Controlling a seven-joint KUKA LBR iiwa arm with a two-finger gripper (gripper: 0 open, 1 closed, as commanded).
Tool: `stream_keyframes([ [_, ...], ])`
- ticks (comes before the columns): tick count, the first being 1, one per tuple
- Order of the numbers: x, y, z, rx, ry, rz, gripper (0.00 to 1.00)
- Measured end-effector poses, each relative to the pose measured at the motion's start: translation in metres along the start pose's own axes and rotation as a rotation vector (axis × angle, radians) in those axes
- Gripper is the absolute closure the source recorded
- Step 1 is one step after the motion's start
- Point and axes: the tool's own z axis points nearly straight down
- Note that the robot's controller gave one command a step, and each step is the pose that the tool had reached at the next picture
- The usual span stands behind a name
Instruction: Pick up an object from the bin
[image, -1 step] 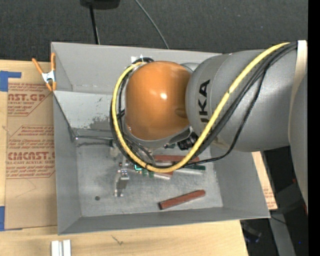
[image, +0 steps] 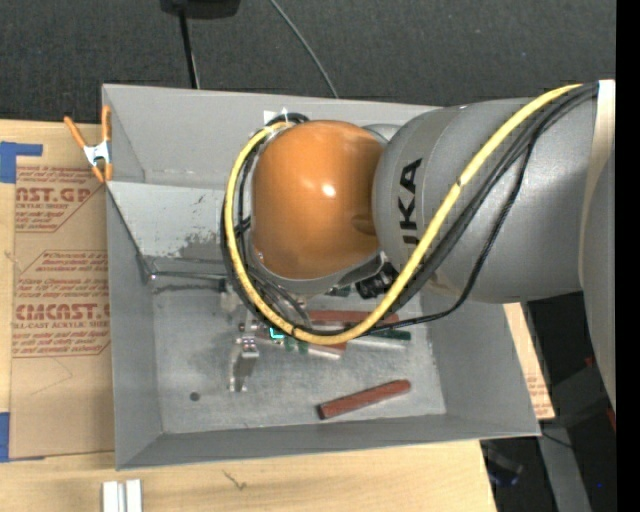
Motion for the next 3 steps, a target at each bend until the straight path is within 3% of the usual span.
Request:
stream_keyframes([
  [1, -0.024, 0.030, 0.016, -0.002, -0.008, -0.015, 0.00],
  [2, -0.026, -0.010, 0.037, -0.002, -0.005, -0.083, 0.00],
  [3, -0.030, -0.036, 0.028, 0.003, -0.004, -0.267, 0.00],
])
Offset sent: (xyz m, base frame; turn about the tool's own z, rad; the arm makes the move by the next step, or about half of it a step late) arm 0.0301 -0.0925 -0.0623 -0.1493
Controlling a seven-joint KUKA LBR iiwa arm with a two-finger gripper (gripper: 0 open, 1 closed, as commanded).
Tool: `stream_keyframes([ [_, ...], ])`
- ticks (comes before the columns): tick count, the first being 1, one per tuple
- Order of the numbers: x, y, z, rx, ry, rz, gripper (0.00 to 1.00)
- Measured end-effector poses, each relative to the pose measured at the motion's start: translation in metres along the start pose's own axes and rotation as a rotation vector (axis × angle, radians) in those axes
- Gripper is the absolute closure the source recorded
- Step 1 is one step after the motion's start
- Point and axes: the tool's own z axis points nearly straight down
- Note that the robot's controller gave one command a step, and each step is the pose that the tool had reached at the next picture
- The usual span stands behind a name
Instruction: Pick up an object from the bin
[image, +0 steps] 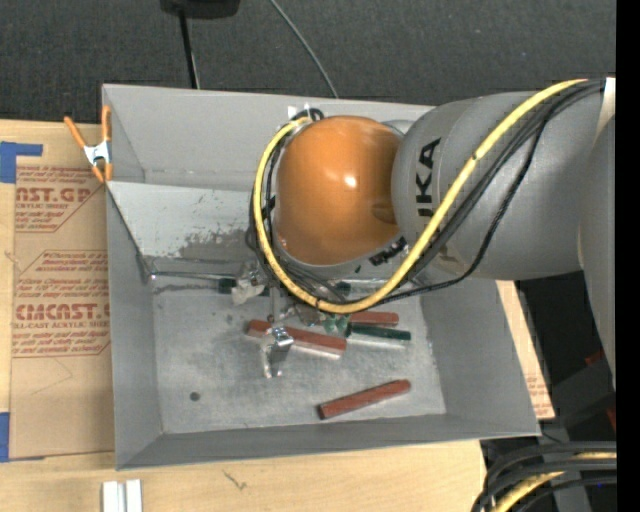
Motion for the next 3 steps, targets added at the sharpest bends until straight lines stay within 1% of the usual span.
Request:
stream_keyframes([
  [1, -0.004, -0.019, 0.007, -0.003, -0.004, -0.097, 0.00],
  [2, -0.021, -0.040, 0.059, -0.003, -0.009, -0.021, 0.00],
  [3, -0.017, -0.060, 0.126, -0.004, -0.019, -0.118, 0.00],
])
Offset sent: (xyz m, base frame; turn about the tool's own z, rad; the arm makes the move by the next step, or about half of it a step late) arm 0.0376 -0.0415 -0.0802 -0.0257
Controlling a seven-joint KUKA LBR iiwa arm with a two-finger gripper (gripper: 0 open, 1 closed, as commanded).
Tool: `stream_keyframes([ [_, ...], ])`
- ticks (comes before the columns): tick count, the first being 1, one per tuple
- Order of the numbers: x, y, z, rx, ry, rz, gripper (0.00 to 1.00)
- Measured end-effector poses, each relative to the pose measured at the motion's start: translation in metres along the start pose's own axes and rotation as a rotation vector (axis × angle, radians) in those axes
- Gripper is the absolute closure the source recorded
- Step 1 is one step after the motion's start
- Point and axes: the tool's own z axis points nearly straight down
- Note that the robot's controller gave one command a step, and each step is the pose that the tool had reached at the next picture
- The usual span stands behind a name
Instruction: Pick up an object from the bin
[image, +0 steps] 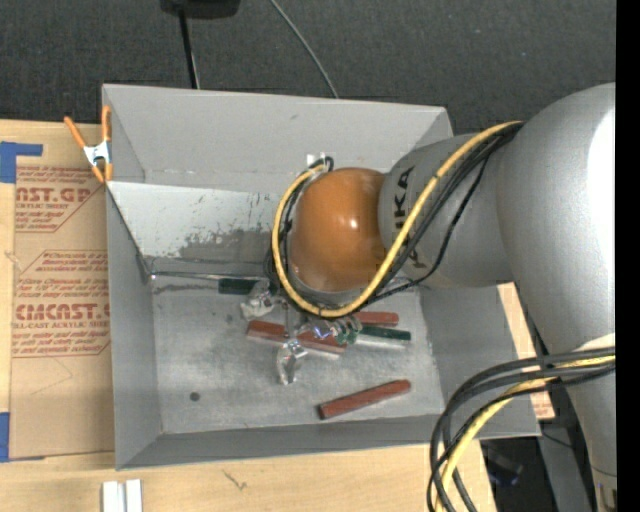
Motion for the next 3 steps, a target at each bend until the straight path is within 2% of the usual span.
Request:
stream_keyframes([
  [1, -0.0015, -0.0138, 0.0085, 0.000, 0.002, -0.005, 1.00],
  [3, -0.0015, -0.0140, 0.0085, 0.000, 0.002, -0.004, 1.00],
])
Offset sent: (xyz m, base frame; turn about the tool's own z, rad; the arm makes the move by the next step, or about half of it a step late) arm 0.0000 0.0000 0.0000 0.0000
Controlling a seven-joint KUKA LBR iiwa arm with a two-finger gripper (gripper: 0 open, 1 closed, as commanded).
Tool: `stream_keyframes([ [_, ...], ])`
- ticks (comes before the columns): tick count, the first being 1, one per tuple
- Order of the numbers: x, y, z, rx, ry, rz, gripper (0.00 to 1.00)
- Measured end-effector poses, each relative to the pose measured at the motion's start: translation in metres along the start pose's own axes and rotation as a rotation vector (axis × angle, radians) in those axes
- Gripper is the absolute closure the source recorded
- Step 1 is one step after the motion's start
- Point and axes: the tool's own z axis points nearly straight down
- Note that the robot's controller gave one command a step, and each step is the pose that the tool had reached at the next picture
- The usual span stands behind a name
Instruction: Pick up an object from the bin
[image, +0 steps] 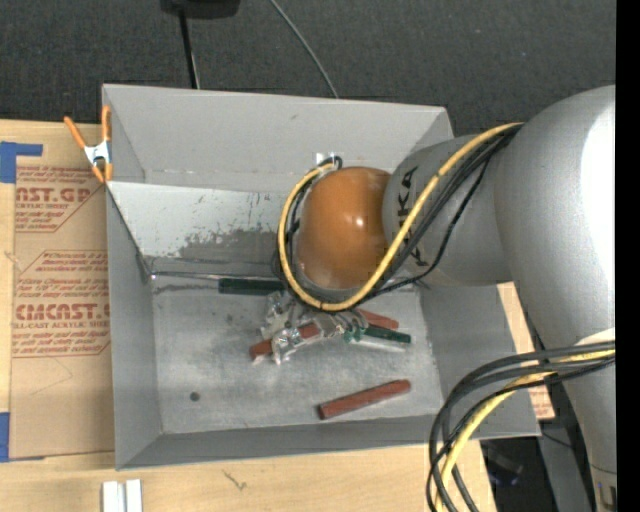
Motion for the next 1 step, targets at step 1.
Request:
stream_keyframes([
  [1, 0.0004, 0.0021, -0.1424, 0.001, 0.011, 0.024, 1.00],
])
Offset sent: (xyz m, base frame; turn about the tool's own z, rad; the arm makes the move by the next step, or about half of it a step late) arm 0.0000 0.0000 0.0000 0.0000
